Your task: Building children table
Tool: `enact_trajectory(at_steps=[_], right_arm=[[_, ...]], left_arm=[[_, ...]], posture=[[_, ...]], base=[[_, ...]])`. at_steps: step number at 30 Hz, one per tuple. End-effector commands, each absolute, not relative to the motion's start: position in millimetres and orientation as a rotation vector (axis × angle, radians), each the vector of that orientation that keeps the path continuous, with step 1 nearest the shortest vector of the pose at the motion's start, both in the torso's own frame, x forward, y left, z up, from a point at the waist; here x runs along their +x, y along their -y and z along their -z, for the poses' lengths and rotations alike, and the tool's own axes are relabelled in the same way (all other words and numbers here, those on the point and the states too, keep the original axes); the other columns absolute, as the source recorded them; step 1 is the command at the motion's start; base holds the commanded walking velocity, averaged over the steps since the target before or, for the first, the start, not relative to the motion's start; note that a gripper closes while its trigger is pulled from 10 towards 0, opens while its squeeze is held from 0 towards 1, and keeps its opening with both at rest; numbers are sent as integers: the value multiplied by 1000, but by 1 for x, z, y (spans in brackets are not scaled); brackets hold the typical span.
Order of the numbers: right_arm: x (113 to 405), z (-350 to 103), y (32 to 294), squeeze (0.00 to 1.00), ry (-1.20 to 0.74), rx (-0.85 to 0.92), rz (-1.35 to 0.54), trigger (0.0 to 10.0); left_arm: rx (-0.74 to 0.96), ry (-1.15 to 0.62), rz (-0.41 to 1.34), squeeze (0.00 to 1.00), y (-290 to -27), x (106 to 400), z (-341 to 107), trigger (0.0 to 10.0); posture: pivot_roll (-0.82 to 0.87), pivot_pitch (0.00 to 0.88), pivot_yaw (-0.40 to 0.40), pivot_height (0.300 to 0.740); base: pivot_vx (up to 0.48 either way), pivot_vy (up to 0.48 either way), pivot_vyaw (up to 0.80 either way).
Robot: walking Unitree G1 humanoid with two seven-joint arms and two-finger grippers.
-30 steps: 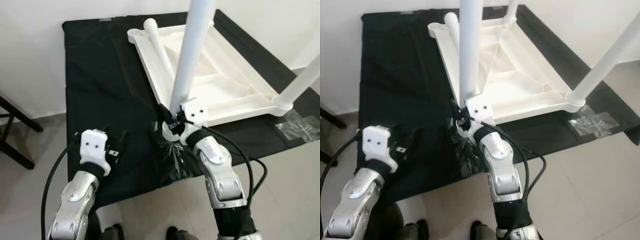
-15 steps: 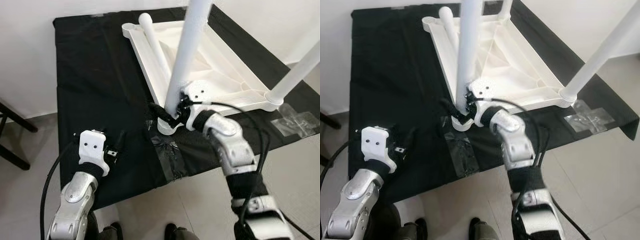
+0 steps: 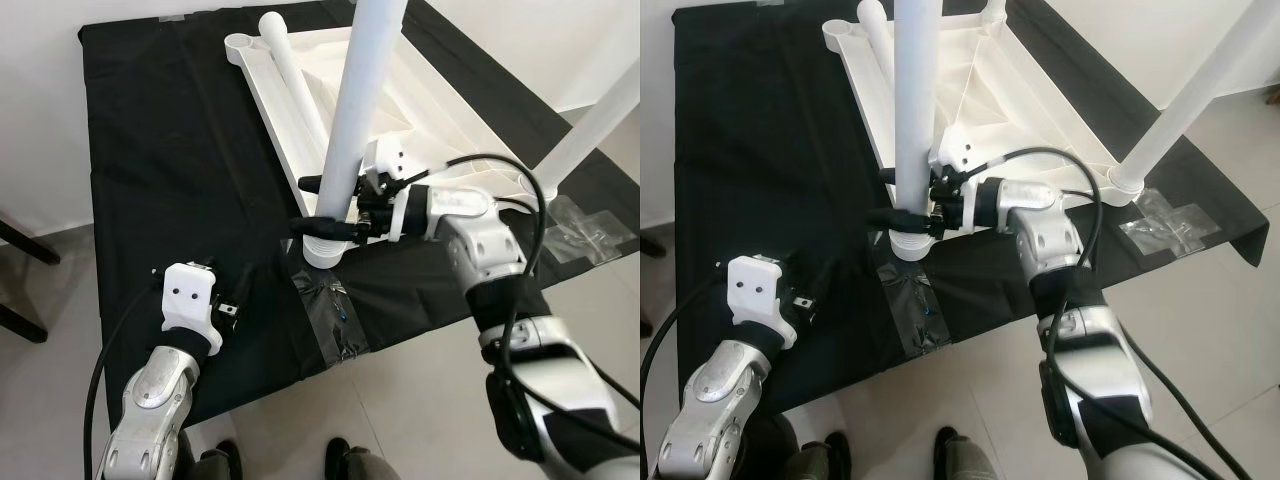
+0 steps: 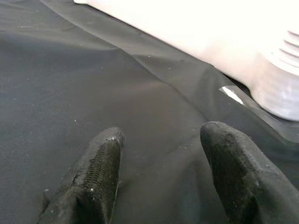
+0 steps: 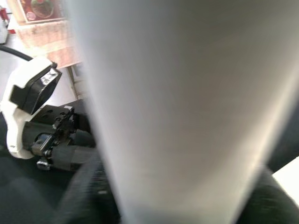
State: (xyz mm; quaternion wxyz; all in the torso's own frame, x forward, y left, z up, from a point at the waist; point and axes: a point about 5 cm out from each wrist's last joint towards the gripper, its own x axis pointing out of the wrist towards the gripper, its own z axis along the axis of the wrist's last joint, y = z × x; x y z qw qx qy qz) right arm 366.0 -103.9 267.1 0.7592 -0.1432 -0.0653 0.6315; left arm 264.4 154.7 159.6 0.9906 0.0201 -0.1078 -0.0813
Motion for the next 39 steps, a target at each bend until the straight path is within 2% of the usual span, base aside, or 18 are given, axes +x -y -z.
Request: enact_trajectory(at_steps=[1,10,12,13,14,15,16,18,20,21,26,27,28,31,32,37,38,39], right_arm=[[364,-262,98,0,130,-310,-1451,0],[368,-258,105,0,151,-320,-1346,0],[372,-237,113,0,124,-268,-1026,0],[371,-221,114,0,84,-223,-793,0],[371,-221,114,0,84,-223,-793,0],[356,-192,113,0,5,-184,-539,0],[356,-192,113,0,5,-184,-539,0],[323,-165,98,0,-17,-203,-418,0],[323,-165,98,0,-17,-203,-418,0],[316,-162,89,0,-14,-228,-458,0],[332,-169,87,0,23,-277,-501,0],[336,-171,89,0,23,-280,-492,9490],[342,-175,92,0,31,-287,-482,10000],[348,-184,98,0,35,-310,-439,10000],[357,-194,107,0,57,-317,-412,10000],[360,-200,110,0,68,-323,-416,10000],[366,-206,118,0,77,-325,-435,10000],[366,-206,118,0,77,-325,-435,10000]], left_arm=[[44,197,169,0,-152,261,-155,10000],[41,196,172,0,-152,261,-155,10000],[41,196,171,0,-152,261,-155,10000],[43,197,169,0,-154,262,-155,10000],[43,197,169,0,-154,262,-155,10000],[43,198,168,0,-156,262,-155,10000],[43,198,168,0,-156,262,-155,10000],[41,200,180,0,-157,263,-156,10000],[41,200,180,0,-157,263,-156,10000],[42,202,193,0,-156,264,-156,10000],[15,207,247,0,-154,265,-157,10000],[13,209,263,0,-153,264,-157,10000],[3,220,292,0,-152,262,-158,10000],[-6,237,376,0,-149,257,-160,10000],[14,260,483,0,-145,252,-164,10000],[25,267,536,0,-144,248,-165,10000],[28,261,606,0,-145,242,-165,10000],[28,261,606,0,-145,242,-165,10000]], posture=[[88,285,-117,740],[83,286,-123,740],[78,282,-134,740],[75,278,-124,740],[75,278,-124,740],[70,282,-107,740],[70,282,-107,740],[72,281,-86,740],[72,281,-86,740],[60,261,-83,740],[73,263,-108,740],[74,264,-109,740],[75,262,-110,740],[75,262,-110,740],[75,262,-110,740],[69,261,-110,740],[65,261,-110,740],[65,261,-110,740]], base=[[0,0,0],[0,0,0],[0,0,0],[0,0,0],[0,0,0],[0,0,0],[0,0,0],[0,0,0],[0,0,0],[0,0,0],[0,0,0],[0,0,0],[0,0,0],[0,0,0],[0,0,0],[0,0,0],[0,0,0],[0,0,0]])
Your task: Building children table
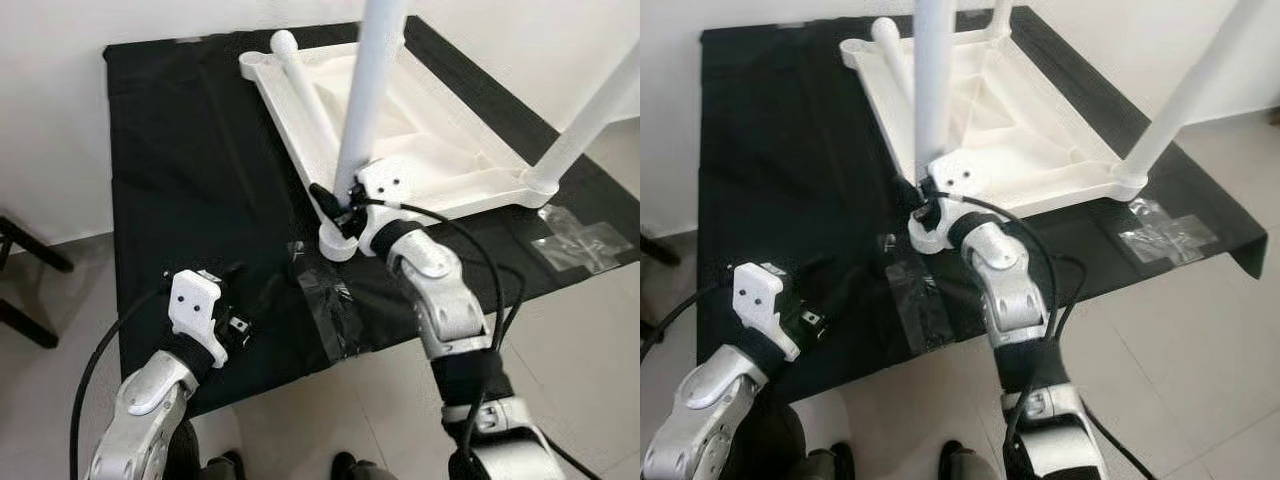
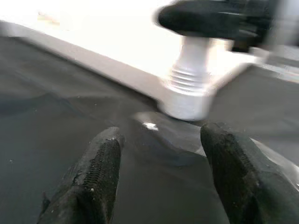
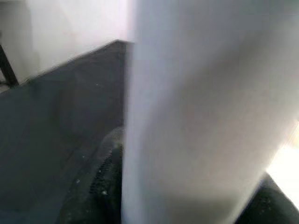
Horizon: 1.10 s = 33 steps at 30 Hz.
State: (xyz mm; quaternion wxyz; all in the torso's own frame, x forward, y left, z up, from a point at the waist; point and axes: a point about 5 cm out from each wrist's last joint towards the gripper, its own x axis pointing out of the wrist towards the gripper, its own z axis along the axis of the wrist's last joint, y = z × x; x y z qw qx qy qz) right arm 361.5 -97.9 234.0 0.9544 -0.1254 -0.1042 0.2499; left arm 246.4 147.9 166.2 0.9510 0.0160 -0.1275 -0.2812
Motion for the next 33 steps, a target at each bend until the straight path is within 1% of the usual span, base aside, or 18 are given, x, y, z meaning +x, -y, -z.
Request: enact_trajectory(at_steps=[1,2,3,4,5,6,7,8,9,11,12,13,16,17,18,19,28,33], right_arm=[[371,-214,124,1000,79,-290,-536,10000],[373,-223,130,1000,96,-269,-622,10000],[373,-223,130,1000,96,-269,-622,10000],[373,-230,134,1000,112,-253,-733,10000],[371,-237,137,1000,135,-291,-832,10000],[371,-237,137,1000,135,-291,-832,10000],[369,-240,139,1000,145,-327,-885,10000],[366,-243,139,0,146,-366,-976,10000],[366,-243,139,0,146,-366,-976,10000],[361,-246,141,0,113,-394,-1125,10000],[361,-246,141,0,113,-394,-1125,10000],[360,-247,142,0,97,-399,-1177,10000],[362,-250,144,0,95,-403,-1197,10000],[365,-255,145,0,94,-401,-1217,7725],[368,-259,147,0,92,-401,-1226,7725],[372,-261,148,0,88,-411,-1224,0],[375,-261,144,0,106,-422,-1259,0],[376,-237,149,0,128,-408,-1080,0]], left_arm=[[24,250,673,0,-149,234,-167,10000],[20,240,722,0,-153,228,-168,10000],[20,240,722,0,-153,228,-168,10000],[13,247,760,0,-155,222,-172,10000],[12,248,793,0,-157,218,-175,10000],[12,248,793,0,-157,218,-175,10000],[13,250,811,0,-157,216,-176,10000],[18,245,829,0,-158,214,-175,10000],[18,245,829,0,-158,214,-175,10000],[24,238,857,0,-158,213,-174,10000],[24,238,857,0,-158,213,-174,10000],[25,237,869,0,-158,213,-174,10000],[23,237,888,0,-157,212,-175,10000],[21,238,914,0,-156,210,-177,10000],[19,240,930,0,-156,209,-178,10000],[15,247,935,0,-155,209,-180,10000],[-9,250,974,0,-155,206,-183,10000],[-22,249,982,0,-155,206,-183,10000]], posture=[[74,260,-116,740],[74,260,-116,740],[74,260,-116,740],[78,257,-124,740],[84,257,-129,740],[84,257,-129,740],[84,257,-129,740],[83,254,-132,740],[83,254,-132,740],[86,251,-136,740],[86,251,-136,740],[88,250,-137,740],[89,249,-137,740],[97,247,-141,740],[98,247,-142,740],[98,248,-145,740],[94,248,-148,740],[78,249,-148,740]], base=[[0,0,0],[0,0,0],[0,0,0],[0,0,0],[0,0,0],[0,0,0],[0,0,0],[0,0,0],[0,0,0],[0,0,0],[0,0,0],[0,0,0],[0,0,0],[0,0,0],[0,0,0],[0,0,0],[0,0,0],[0,0,0]])
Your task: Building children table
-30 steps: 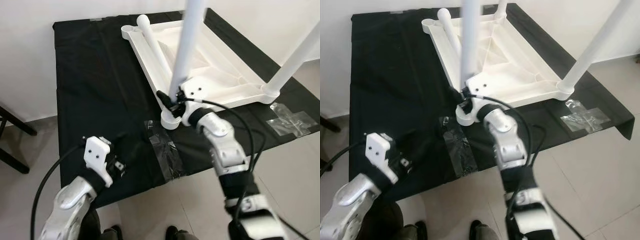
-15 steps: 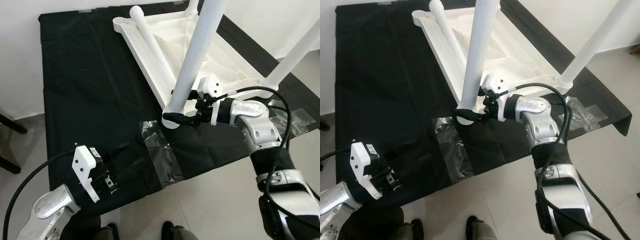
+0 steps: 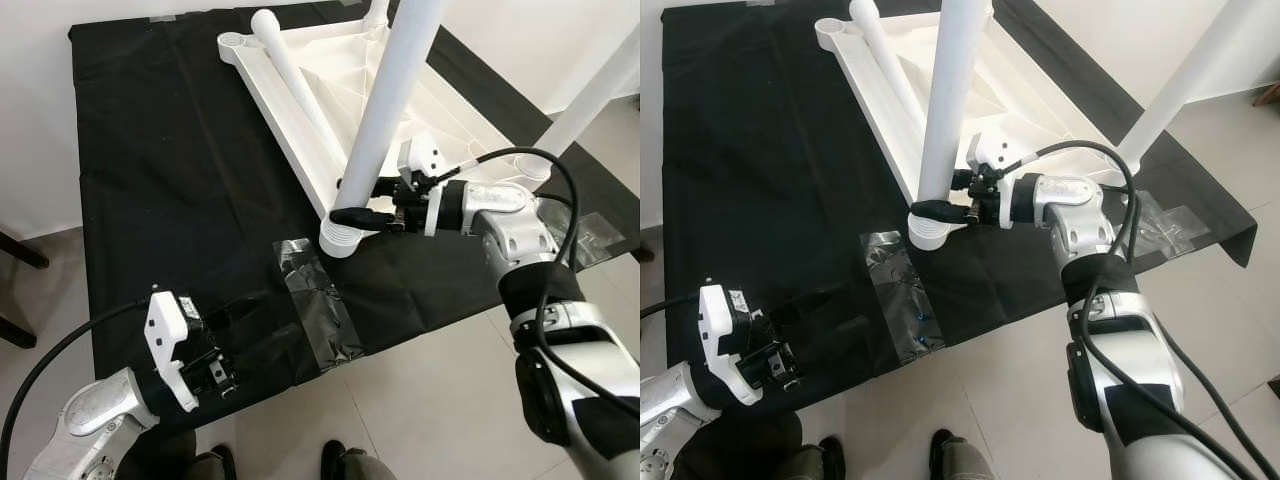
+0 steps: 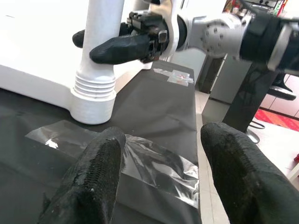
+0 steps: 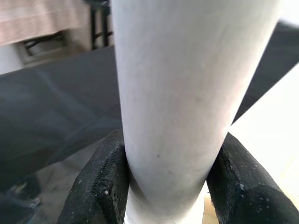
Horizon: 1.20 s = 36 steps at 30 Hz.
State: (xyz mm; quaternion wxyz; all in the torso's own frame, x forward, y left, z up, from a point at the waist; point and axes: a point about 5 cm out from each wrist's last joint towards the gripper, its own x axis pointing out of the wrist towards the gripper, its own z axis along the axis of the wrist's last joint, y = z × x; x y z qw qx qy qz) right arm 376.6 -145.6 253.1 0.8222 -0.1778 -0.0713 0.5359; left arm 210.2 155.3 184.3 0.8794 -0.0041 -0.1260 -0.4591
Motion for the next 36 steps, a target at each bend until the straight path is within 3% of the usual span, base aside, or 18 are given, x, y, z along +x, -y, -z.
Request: enact_trajectory(at_steps=[1,2,3,5,7,8,9,11,18,19,20,23,24,25,26,32,33,36], right_arm=[[376,-237,149,0,128,-408,-1080,0],[377,-219,148,0,103,-406,-937,0],[377,-219,148,0,103,-406,-937,0],[376,-191,148,0,55,-305,-410,0],[376,-191,148,0,55,-305,-410,0],[371,-182,154,0,28,-276,-169,0],[348,-160,140,0,-27,-249,-174,0],[336,-154,128,0,-44,-250,-259,0],[344,-165,118,0,-22,-233,-366,0],[345,-167,116,0,-17,-240,-369,824],[346,-168,113,0,-16,-234,-379,10000],[345,-172,111,0,-18,-232,-358,10000],[346,-174,110,757,-14,-228,-354,10000],[346,-174,110,757,-14,-228,-354,10000],[346,-181,111,1000,-4,-221,-353,10000],[350,-231,112,1000,178,-202,-703,10000],[350,-238,116,0,201,-226,-785,10000],[353,-246,123,0,220,-288,-881,10000]], left_arm=[[-22,249,982,0,-155,206,-183,10000],[-27,243,982,0,-156,207,-180,10000],[-27,243,982,0,-156,207,-180,10000],[-30,233,993,0,-155,208,-178,10000],[-30,233,993,0,-155,208,-178,10000],[-32,231,998,0,-155,208,-178,10000],[-32,228,1006,0,-155,209,-178,10000],[-33,226,1012,0,-154,210,-178,10000],[-27,236,1017,0,-155,212,-180,10000],[-26,234,1014,0,-155,211,-179,10000],[-17,233,998,0,-157,211,-179,10000],[0,244,954,0,-161,215,-180,10000],[6,251,938,0,-162,217,-180,10000],[6,251,938,0,-162,217,-180,10000],[11,261,923,0,-163,219,-182,10000],[24,291,877,0,-167,225,-185,10000],[24,292,877,0,-167,225,-185,10000],[26,292,872,0,-167,226,-184,10000]], posture=[[78,249,-148,740],[61,249,-143,740],[61,249,-143,740],[42,246,-144,740],[42,246,-144,740],[42,246,-144,740],[42,259,-126,740],[22,243,-114,740],[33,239,-135,740],[37,240,-134,740],[37,240,-134,740],[42,238,-133,740],[42,238,-133,740],[42,238,-133,740],[39,236,-132,740],[34,229,-133,740],[36,223,-137,740],[38,219,-141,740]], base=[[0,0,0],[0,0,0],[0,0,0],[0,0,0],[0,0,0],[0,0,0],[0,0,0],[0,0,0],[0,0,0],[0,0,0],[0,0,0],[0,0,0],[0,0,0],[0,0,0],[0,0,0],[0,0,0],[0,0,0],[0,0,0]])
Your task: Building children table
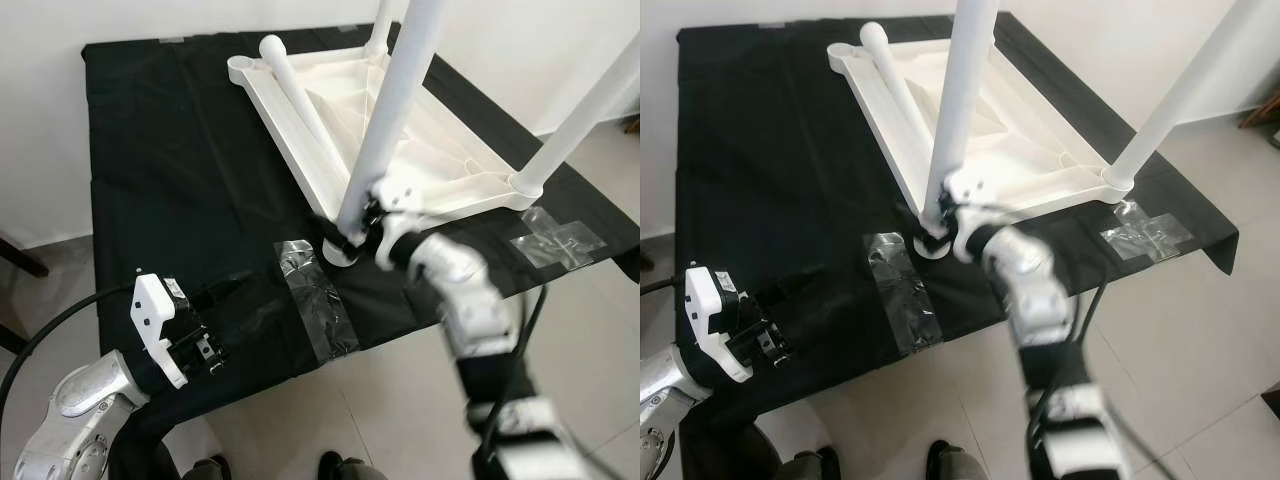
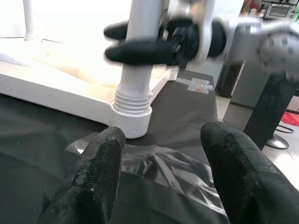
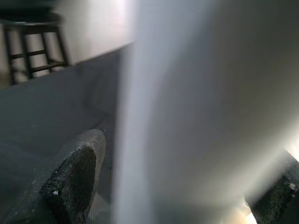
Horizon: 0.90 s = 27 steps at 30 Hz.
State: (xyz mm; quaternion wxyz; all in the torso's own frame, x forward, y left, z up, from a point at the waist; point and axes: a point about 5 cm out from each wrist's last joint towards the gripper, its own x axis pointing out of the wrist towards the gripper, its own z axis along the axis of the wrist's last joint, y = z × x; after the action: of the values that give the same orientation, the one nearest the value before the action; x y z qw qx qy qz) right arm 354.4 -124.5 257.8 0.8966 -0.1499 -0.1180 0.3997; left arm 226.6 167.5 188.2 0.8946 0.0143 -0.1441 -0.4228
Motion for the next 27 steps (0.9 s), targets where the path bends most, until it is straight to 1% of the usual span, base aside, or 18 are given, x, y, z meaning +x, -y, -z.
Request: enact_trajectory(at_steps=[1,2,4,5,6,11,12,13,14,16,23,27], right_arm=[[354,-249,126,0,227,-307,-929,10000],[356,-251,127,0,223,-324,-986,10000],[356,-251,127,0,223,-324,-986,10000],[364,-258,126,0,202,-341,-1089,10000],[367,-260,126,0,194,-339,-1115,10000],[375,-269,125,0,176,-315,-1168,10000],[377,-271,125,0,174,-313,-1188,7216],[378,-274,125,0,173,-306,-1219,2471],[379,-275,125,0,168,-301,-1237,0],[380,-276,126,0,159,-306,-1269,0],[382,-274,128,0,154,-298,-1279,0],[384,-271,135,0,164,-314,-1223,0]], left_arm=[[28,294,868,0,-167,226,-184,10000],[31,297,863,0,-167,226,-185,10000],[31,297,863,0,-167,226,-185,10000],[38,306,853,0,-168,226,-186,10000],[41,309,850,0,-168,226,-187,10000],[55,312,840,0,-170,224,-188,10000],[60,312,837,0,-171,223,-188,10000],[66,310,831,0,-172,222,-189,10000],[70,308,825,0,-174,221,-190,10000],[78,303,814,0,-177,219,-190,10000],[87,295,804,0,-181,219,-190,10000],[90,294,800,0,-181,220,-190,10000]], posture=[[39,219,-143,740],[41,217,-148,740],[41,217,-148,740],[53,210,-155,740],[54,209,-157,740],[64,211,-162,740],[68,220,-163,740],[70,230,-163,740],[70,230,-163,740],[75,241,-164,740],[70,251,-159,740],[55,253,-155,740]], base=[[0,0,0],[0,0,0],[0,0,0],[0,0,0],[0,0,0],[0,0,0],[0,0,0],[0,0,0],[0,0,0],[0,0,0],[0,0,0],[0,0,0]])
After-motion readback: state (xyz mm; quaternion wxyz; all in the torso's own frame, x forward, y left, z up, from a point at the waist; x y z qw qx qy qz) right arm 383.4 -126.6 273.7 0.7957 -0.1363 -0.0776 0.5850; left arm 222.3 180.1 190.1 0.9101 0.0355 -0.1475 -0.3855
